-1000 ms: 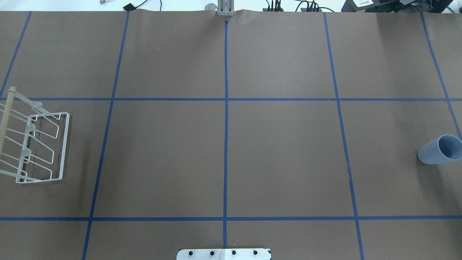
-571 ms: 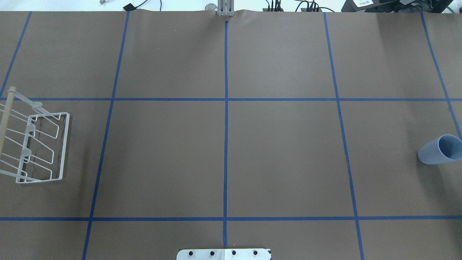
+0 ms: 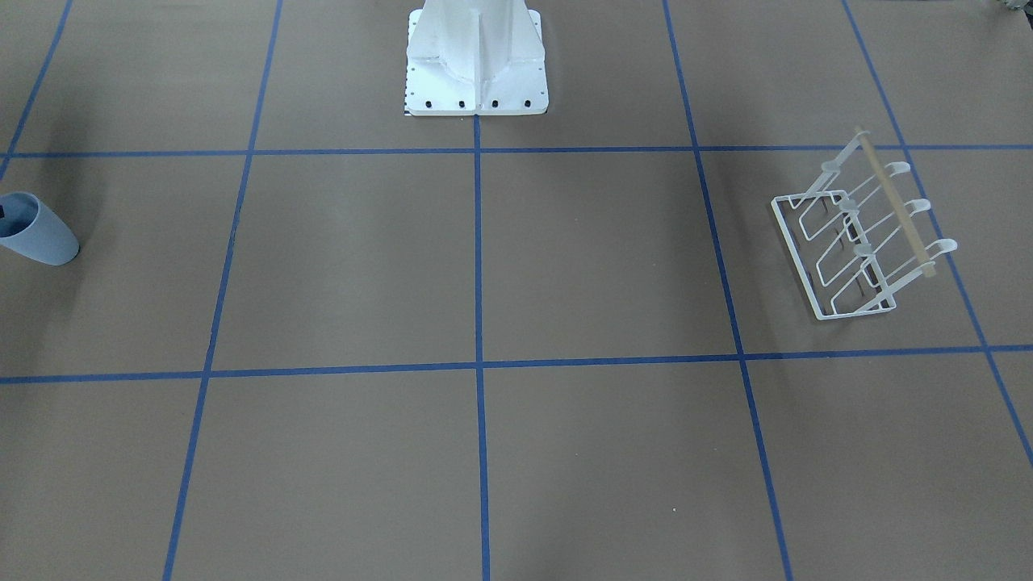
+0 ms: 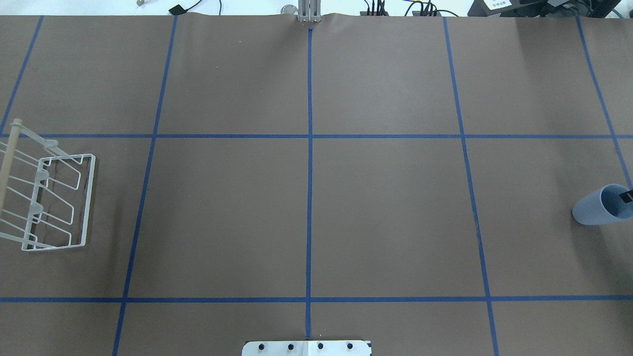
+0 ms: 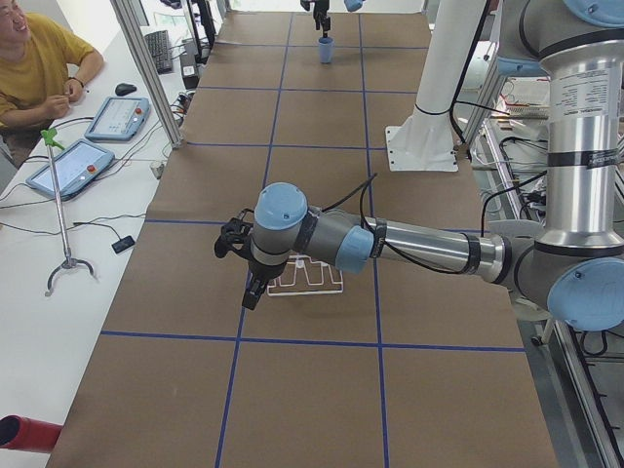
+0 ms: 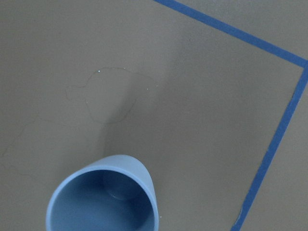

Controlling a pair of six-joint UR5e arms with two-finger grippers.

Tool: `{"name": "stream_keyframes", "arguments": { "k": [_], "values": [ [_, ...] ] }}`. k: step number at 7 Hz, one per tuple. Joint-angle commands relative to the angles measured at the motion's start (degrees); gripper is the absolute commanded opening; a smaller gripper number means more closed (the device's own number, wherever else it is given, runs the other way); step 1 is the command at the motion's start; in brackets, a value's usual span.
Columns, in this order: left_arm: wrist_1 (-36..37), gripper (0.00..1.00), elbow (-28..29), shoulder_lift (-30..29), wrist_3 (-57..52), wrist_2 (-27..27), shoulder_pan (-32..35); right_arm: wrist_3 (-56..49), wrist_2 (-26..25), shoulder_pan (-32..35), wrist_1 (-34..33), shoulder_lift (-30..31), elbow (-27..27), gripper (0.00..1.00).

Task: Hang cup on cup holder
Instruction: 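Grasp the light blue cup's base with the right gripper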

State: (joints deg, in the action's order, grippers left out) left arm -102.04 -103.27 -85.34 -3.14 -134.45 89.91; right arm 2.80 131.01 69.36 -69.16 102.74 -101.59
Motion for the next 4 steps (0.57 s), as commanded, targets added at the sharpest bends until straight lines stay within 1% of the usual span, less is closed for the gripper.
{"name": "stream_keyframes", "arguments": {
  "k": [1,2,4],
  "values": [
    [0.0,0.99,0.0,0.0,0.06,-0.02,0.0,-0.34,0.12,-1.5,-0.1,-0.87,0.78,0.24],
    [0.0,0.99,0.0,0.0,0.06,-0.02,0.0,-0.26,-0.23,-3.43,-0.19,-0.79,0.87,0.0],
    [0.0,0.99,0.0,0.0,0.06,-0.02,0.0,-0.69,-0.14,-3.71,-0.1,-0.79,0.52,0.0]
  ]
}}
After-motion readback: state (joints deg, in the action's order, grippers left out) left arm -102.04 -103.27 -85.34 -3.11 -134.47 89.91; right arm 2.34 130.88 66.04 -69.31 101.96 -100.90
